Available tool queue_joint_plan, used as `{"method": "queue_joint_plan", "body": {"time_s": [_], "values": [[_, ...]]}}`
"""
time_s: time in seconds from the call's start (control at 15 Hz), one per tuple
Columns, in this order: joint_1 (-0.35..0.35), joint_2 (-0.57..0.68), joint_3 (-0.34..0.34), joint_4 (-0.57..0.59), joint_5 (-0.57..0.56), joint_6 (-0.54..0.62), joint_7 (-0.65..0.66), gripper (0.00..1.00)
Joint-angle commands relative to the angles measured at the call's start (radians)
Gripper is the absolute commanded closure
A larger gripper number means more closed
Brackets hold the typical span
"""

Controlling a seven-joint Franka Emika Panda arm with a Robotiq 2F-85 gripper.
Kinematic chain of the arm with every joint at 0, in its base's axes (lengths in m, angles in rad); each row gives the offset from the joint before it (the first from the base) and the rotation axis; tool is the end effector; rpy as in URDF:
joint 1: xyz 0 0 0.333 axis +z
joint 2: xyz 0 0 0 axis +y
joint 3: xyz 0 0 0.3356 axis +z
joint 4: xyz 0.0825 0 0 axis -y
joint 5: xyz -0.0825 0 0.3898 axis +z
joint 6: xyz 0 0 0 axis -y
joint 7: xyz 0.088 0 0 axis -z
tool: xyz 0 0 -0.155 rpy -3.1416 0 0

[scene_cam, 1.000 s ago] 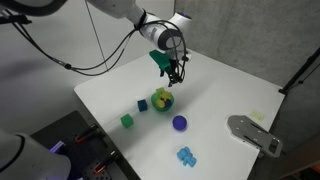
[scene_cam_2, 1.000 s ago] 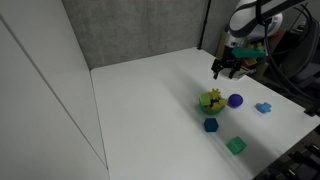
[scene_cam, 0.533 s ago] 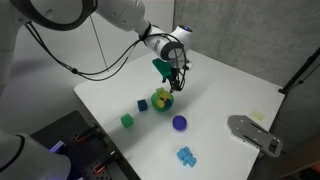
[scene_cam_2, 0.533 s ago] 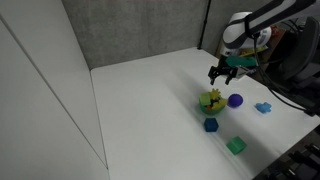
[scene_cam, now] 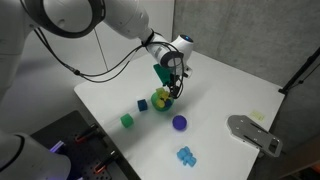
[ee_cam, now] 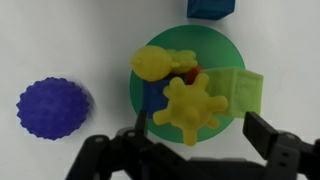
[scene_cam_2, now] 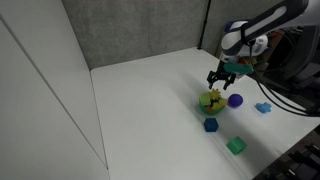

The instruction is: Put one yellow toy from the green bowl on the table

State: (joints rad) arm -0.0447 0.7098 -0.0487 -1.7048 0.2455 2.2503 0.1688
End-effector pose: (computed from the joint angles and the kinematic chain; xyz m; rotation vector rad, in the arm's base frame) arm 0.6636 -0.0448 0.1314 -2.9256 0.6284 0.2495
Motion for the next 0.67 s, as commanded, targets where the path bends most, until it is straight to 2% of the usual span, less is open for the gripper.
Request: {"method": "queue_joint_plan", "body": {"time_s": [0.0,0.53,0.6], "values": [[-0.011,0.02,0.012,0.018,0.017,0.022,0.034,0.29],[-0.01,-0.026,0.013,-0.019,0.018,0.023,0.059,0.95],[-0.012,-0.042,0.017,-0.03,0.02,0.022,0.051,0.96]]}}
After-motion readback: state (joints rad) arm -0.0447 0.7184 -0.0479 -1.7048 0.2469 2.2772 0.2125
